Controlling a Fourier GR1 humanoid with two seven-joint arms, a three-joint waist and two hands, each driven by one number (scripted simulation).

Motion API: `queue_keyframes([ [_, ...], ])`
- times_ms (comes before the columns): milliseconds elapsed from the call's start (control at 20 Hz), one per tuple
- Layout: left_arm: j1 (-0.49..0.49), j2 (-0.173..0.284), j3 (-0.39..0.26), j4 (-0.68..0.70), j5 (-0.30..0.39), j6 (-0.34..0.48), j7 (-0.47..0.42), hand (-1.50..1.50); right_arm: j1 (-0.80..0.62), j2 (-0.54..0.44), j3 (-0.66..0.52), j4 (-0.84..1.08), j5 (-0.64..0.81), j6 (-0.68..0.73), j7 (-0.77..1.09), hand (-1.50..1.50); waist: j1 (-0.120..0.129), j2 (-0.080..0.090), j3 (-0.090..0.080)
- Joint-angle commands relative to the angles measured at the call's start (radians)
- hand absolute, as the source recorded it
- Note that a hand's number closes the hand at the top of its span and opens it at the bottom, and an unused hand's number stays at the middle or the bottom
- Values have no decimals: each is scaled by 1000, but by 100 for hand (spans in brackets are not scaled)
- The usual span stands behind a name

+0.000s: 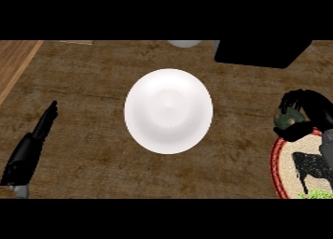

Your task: Pick the squash from the placemat and place it in the plate

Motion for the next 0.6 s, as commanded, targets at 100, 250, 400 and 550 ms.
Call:
queue_keyframes([
  [100, -27, 12, 16, 7, 14, -17, 17, 0, -242, -36, 36, 198, 91, -8, -255, 150, -4, -1, 4],
  [250, -29, -30, -11, 32, -24, 28, 17, 0, -329, -2, 8, 296, 107, -99, -361, 150, -27, -4, 3],
  [400, -13, -1, 31, 7, 6, 11, 36, 0, -386, 22, -40, 322, 80, -173, -473, 150, -50, -15, 3],
  [550, 3, -1, 36, 34, -8, 19, 15, 0, -432, 17, -82, 347, 22, -152, -635, 150, -69, -18, 2],
])
